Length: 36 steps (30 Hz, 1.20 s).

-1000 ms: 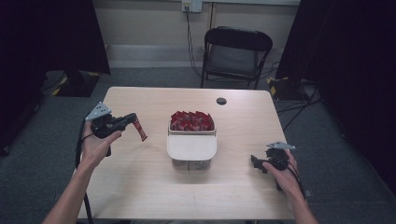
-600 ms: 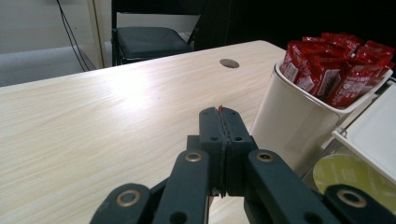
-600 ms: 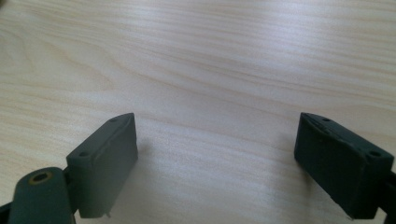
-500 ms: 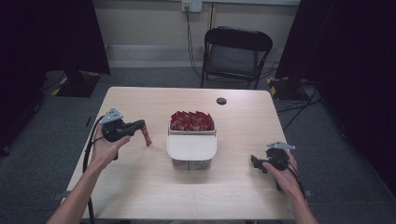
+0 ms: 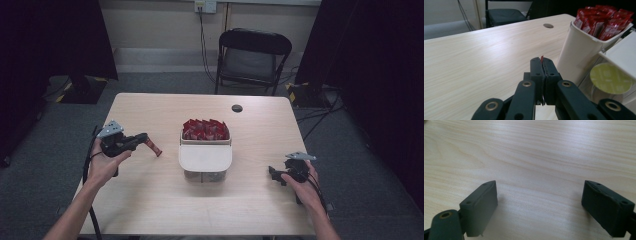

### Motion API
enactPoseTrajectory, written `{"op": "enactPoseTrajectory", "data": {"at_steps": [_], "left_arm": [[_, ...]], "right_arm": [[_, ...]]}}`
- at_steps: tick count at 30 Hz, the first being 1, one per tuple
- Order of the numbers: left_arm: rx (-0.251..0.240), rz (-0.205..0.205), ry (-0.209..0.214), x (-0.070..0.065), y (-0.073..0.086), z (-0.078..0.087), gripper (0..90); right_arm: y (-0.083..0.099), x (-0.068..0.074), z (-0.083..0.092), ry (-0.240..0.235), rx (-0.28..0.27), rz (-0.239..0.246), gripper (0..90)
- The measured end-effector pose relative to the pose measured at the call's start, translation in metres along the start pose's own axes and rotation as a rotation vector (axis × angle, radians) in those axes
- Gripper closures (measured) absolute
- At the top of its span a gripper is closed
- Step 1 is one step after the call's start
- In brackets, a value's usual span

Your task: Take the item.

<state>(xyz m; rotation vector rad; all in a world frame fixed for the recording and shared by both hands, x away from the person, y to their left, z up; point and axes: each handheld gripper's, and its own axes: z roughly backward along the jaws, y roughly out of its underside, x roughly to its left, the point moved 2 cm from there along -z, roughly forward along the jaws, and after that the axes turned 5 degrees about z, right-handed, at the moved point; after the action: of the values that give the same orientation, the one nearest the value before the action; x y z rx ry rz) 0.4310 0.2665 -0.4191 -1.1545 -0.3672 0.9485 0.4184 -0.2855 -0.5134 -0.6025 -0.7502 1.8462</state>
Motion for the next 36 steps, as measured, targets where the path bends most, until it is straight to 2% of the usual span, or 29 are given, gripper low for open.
{"op": "enactPoseTrajectory", "data": {"at_steps": [4, 6, 11, 12, 14, 15, 17, 24, 31, 36], "left_arm": [[0.020, -0.021, -0.009, 0.001, 0.002, 0.006, 88.5], [0.019, -0.021, 0.005, -0.001, 0.005, 0.008, 88.2], [0.024, -0.037, -0.003, -0.003, 0.009, 0.011, 88.0], [0.023, -0.037, -0.003, -0.003, 0.010, 0.012, 88.1], [0.018, 0.015, 0.026, 0.000, 0.013, 0.014, 88.0], [0.018, 0.018, 0.022, 0.002, 0.014, 0.015, 88.0], [0.043, 0.000, -0.014, 0.005, 0.018, 0.017, 88.1], [0.079, 0.003, 0.011, 0.003, 0.032, 0.012, 88.0], [0.104, -0.026, 0.023, -0.003, 0.038, 0.005, 87.8], [0.124, -0.029, 0.026, -0.005, 0.044, -0.001, 87.8]], "right_arm": [[0.000, 0.000, 0.000, 0.000, 0.000, 0.000, 12.7], [0.000, 0.000, 0.000, 0.000, 0.000, 0.000, 12.7], [0.000, 0.000, 0.000, 0.000, 0.000, 0.000, 12.7], [0.000, 0.000, 0.000, 0.000, 0.000, 0.000, 12.7], [0.000, 0.000, 0.000, 0.000, 0.000, -0.001, 12.7], [0.000, 0.000, 0.000, 0.000, 0.000, 0.000, 12.7], [0.000, 0.000, 0.000, 0.000, 0.000, 0.000, 12.7], [0.000, 0.000, 0.000, 0.000, 0.000, 0.000, 12.7], [0.000, 0.000, 0.000, 0.000, 0.000, 0.000, 12.7], [0.000, 0.000, 0.000, -0.001, 0.000, -0.001, 12.7]]}}
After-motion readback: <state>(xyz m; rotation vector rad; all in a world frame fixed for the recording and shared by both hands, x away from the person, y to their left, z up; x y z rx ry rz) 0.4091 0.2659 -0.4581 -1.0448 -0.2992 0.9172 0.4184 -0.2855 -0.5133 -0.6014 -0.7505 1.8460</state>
